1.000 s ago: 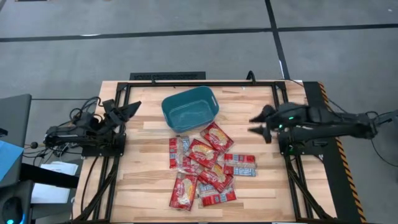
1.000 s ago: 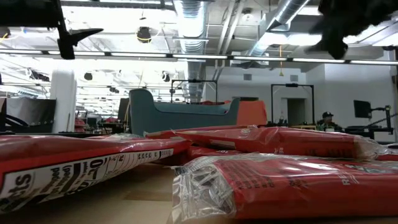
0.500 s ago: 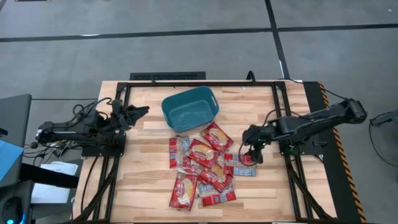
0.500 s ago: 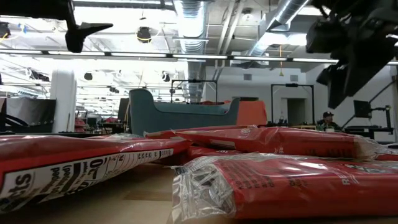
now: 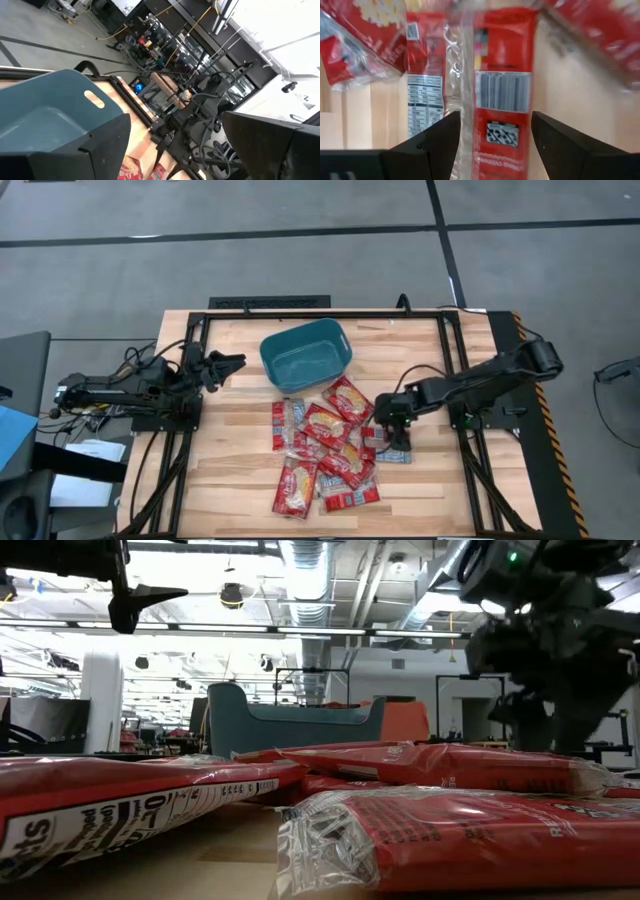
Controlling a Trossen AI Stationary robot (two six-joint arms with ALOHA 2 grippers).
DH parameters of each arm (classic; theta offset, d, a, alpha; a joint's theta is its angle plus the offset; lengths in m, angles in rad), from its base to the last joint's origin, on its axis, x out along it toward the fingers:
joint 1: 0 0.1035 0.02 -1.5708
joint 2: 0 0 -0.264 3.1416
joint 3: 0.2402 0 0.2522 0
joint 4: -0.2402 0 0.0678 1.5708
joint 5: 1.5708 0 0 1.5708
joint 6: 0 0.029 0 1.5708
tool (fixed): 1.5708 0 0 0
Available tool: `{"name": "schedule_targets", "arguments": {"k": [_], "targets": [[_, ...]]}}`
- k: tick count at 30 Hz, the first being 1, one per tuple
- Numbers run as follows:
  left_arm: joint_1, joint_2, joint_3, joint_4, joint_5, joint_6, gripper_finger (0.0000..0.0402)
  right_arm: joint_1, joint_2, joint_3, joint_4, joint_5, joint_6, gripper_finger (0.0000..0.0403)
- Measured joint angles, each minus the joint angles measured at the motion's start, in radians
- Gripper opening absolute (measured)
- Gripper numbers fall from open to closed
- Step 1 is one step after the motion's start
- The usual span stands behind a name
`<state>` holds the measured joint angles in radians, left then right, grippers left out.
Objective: Sort popcorn bags into baskets
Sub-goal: Put the red popcorn bag into the blue bin
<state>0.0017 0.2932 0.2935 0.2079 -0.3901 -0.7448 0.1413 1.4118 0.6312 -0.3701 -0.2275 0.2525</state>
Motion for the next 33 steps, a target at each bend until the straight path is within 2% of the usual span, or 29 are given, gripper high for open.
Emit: {"name": "schedule_targets", "arguments": {"k": [8, 11, 14, 19, 22, 28, 33], "targets": [[0.000, 0.000, 0.000, -0.024, 0.002, -0.006, 0.0303, -0.001, 0.112, 0.006, 0.043, -0.064, 0.000, 0.0269], [0.000, 0.000, 0.000, -0.037, 0.002, -0.008, 0.0303, -0.001, 0.117, 0.005, 0.046, -0.065, 0.000, 0.0251], [0.000, 0.000, 0.000, -0.044, 0.001, -0.009, 0.0303, -0.001, 0.118, 0.004, 0.042, -0.061, 0.000, 0.0199], [0.000, 0.000, 0.000, -0.046, -0.008, -0.010, 0.0303, -0.001, 0.120, 0.002, 0.039, -0.074, 0.002, 0.0073], [0.000, 0.000, 0.000, -0.046, -0.015, -0.010, 0.0303, 0.000, 0.120, 0.003, 0.042, -0.085, 0.007, 0.0019], [0.000, 0.000, -0.001, -0.046, -0.016, -0.011, 0.0303, -0.006, 0.103, 0.000, 0.037, -0.089, 0.035, 0.0023], [0.000, 0.000, -0.001, -0.046, -0.016, -0.011, 0.0303, -0.024, 0.038, 0.026, -0.028, -0.086, 0.035, 0.0006]]}}
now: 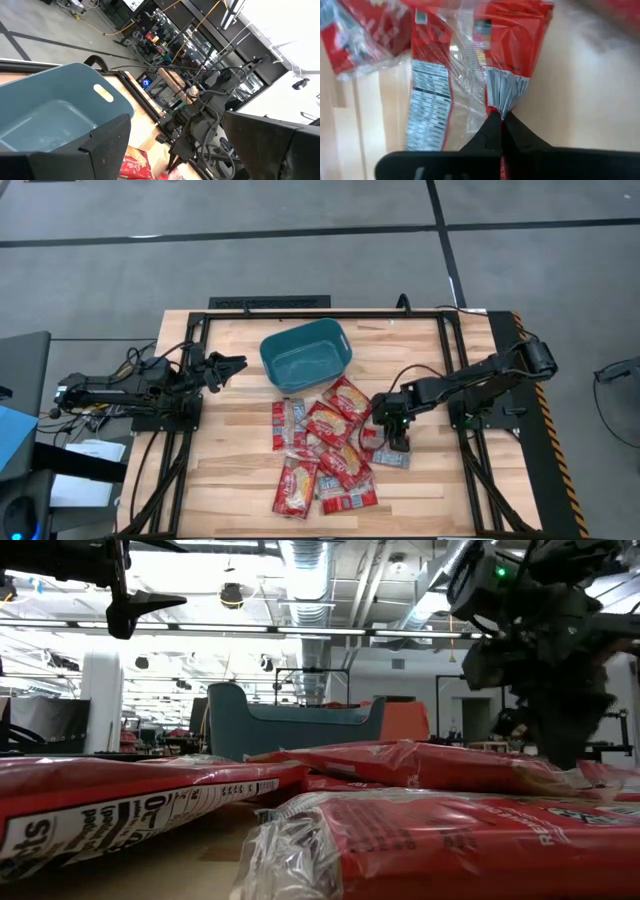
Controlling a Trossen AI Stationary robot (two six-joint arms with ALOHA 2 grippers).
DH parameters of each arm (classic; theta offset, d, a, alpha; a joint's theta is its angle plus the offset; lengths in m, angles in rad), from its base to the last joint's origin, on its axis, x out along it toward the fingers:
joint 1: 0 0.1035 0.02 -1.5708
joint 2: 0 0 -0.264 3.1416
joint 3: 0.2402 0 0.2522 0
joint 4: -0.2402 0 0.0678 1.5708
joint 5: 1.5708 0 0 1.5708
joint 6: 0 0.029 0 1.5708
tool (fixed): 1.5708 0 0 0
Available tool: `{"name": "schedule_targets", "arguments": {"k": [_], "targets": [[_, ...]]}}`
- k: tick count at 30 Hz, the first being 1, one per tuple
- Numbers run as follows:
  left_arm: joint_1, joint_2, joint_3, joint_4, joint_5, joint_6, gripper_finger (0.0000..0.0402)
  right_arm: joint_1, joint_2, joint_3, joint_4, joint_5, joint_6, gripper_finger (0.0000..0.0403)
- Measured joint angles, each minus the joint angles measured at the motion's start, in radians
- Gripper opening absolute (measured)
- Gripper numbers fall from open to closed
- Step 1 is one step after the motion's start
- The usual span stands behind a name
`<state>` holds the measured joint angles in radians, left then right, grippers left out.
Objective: Sort popcorn bags into baskets
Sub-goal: Put the red popcorn bag into the blue bin
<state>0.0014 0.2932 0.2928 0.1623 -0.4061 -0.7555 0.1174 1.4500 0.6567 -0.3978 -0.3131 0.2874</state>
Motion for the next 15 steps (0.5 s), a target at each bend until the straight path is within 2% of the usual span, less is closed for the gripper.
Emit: {"name": "schedule_targets", "arguments": {"k": [5, 9, 15], "targets": [[0.000, 0.000, 0.000, 0.000, 0.000, 0.000, 0.0303, -0.042, -0.076, 0.075, -0.099, -0.007, -0.005, 0.0010], [0.000, 0.000, 0.000, 0.000, 0.000, 0.000, 0.0303, -0.090, -0.118, 0.180, -0.157, -0.001, -0.068, 0.0005], [0.000, 0.000, 0.000, 0.000, 0.000, 0.000, 0.0303, -0.206, -0.104, 0.381, -0.176, 0.049, -0.215, 0.0010]]}}
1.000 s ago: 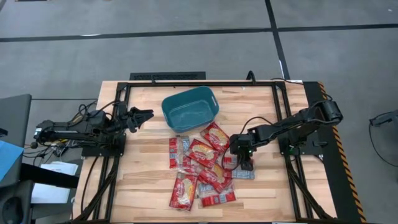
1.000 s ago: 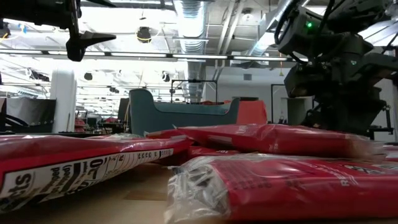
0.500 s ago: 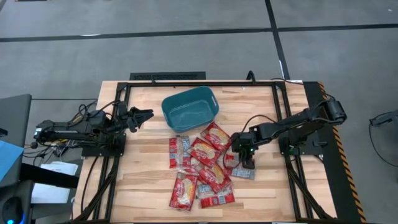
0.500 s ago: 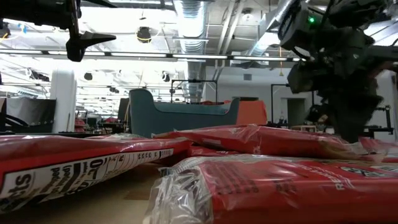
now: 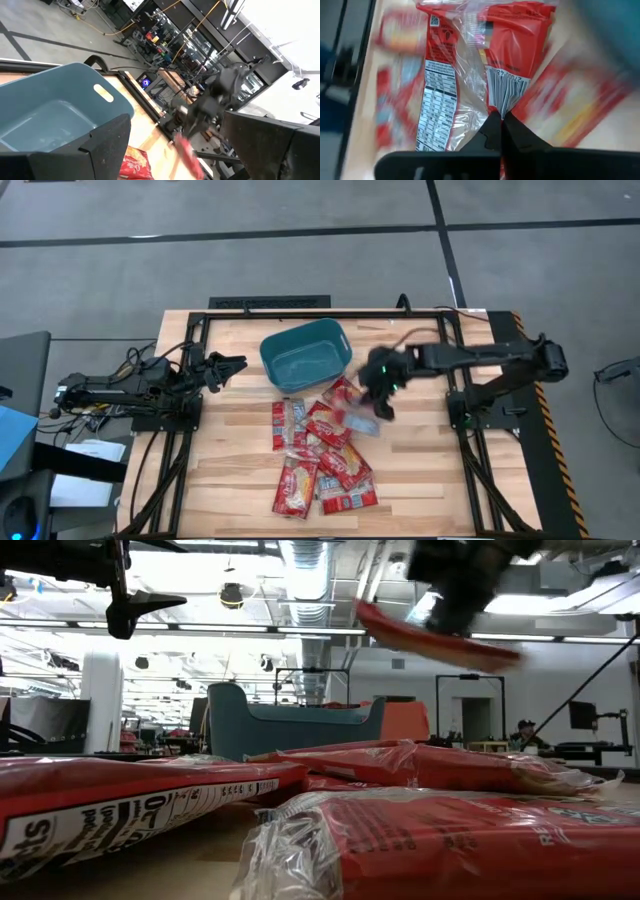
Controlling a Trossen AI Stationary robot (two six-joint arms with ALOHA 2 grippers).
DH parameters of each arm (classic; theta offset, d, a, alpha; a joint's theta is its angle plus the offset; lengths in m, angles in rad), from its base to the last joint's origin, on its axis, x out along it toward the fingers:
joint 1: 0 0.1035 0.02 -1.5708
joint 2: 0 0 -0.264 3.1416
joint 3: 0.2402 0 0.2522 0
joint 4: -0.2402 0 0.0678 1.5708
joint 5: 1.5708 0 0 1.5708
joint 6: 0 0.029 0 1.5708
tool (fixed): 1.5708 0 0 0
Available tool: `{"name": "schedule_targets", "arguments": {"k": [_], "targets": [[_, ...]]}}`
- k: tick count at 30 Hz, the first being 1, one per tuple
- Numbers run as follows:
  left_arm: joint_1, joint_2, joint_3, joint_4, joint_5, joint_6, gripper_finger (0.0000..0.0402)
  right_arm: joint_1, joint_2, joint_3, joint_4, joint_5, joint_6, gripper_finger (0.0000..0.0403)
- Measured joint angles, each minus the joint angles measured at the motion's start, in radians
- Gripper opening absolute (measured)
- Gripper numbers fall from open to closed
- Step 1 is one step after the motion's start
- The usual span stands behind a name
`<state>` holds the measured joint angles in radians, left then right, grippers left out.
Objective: Sort popcorn bags into baskets
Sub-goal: Put the red popcorn bag into the blue bin
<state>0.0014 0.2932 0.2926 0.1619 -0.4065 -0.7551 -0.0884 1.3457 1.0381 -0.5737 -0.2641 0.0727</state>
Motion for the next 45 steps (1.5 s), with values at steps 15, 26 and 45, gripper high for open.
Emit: {"name": "schedule_targets", "arguments": {"k": [15, 26, 45], "targets": [[0.000, 0.000, 0.000, -0.048, 0.000, -0.004, 0.0303, -0.310, 0.418, 0.581, -0.008, 0.004, -0.526, 0.0017], [0.000, 0.000, 0.000, -0.071, 0.007, -0.015, 0.0303, -0.362, 0.739, 0.864, -0.204, 0.013, -0.775, 0.0023], [0.000, 0.000, 0.000, -0.083, 0.008, -0.013, 0.0303, -0.302, 0.879, 0.909, -0.271, 0.113, -0.889, 0.0181]]}}
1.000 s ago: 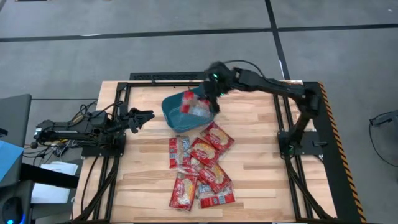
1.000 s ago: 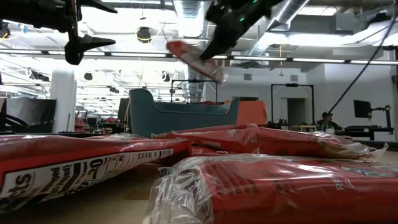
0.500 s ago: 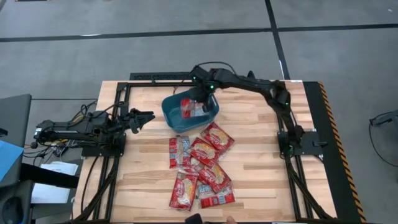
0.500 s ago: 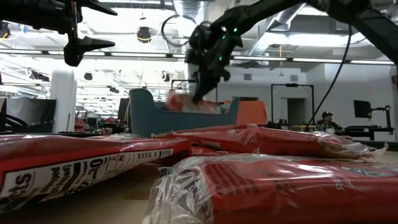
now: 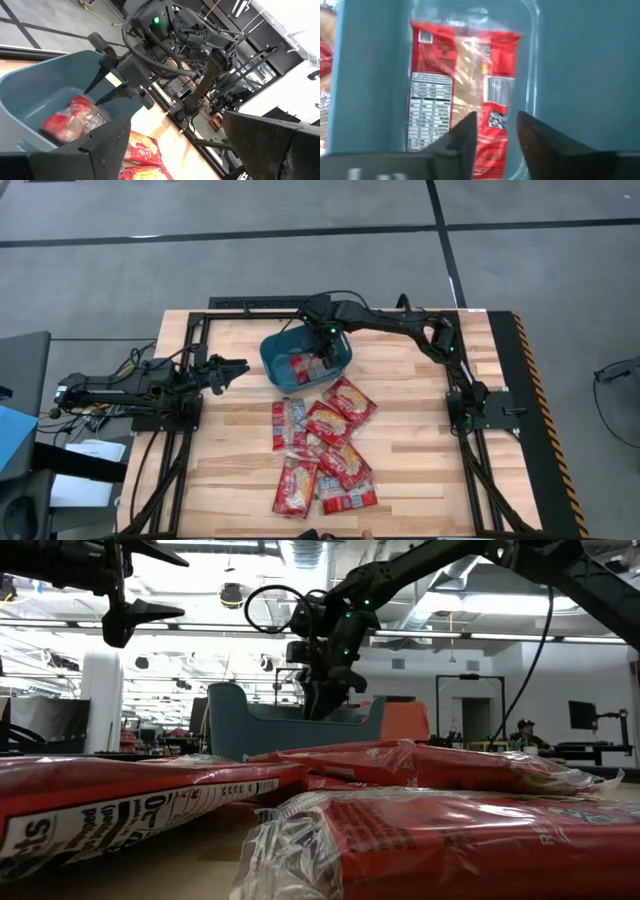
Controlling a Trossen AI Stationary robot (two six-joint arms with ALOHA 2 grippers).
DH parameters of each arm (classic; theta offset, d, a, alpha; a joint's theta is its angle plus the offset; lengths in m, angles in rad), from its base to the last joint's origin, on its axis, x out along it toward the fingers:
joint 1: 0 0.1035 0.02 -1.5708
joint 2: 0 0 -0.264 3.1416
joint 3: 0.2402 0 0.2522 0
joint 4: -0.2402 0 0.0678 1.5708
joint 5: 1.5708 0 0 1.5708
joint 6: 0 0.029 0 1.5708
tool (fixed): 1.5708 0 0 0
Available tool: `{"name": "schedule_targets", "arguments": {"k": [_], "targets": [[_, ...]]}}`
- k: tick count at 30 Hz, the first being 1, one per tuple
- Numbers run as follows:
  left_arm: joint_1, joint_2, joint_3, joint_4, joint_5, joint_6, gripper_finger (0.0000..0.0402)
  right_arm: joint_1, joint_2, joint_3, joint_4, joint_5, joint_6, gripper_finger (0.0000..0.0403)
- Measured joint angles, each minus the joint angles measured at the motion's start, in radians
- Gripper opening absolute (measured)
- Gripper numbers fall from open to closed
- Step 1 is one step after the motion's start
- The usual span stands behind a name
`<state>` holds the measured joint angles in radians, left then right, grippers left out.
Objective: Sort popcorn bags into baskets
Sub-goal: Put the red popcorn bag into the blue bin
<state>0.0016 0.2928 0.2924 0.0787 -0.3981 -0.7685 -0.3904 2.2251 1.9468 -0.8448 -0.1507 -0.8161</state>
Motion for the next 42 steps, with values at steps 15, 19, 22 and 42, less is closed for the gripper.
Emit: {"name": "schedule_targets", "arguments": {"k": [15, 19, 22, 42], "targets": [[0.000, 0.000, 0.000, -0.003, 0.000, 0.001, 0.0303, -0.024, -0.258, 0.225, -0.549, 0.014, 0.568, 0.0269], [0.000, 0.000, 0.000, -0.004, 0.000, 0.002, 0.0303, -0.040, -0.336, 0.224, -0.698, 0.017, 0.672, 0.0269], [0.000, 0.000, 0.000, -0.006, 0.000, 0.004, 0.0303, -0.045, -0.409, 0.203, -0.722, 0.020, 0.752, 0.0269], [0.000, 0.000, 0.000, -0.006, 0.011, -0.019, 0.0303, 0.096, -1.103, -0.866, -0.235, 0.101, 1.177, 0.0269]]}}
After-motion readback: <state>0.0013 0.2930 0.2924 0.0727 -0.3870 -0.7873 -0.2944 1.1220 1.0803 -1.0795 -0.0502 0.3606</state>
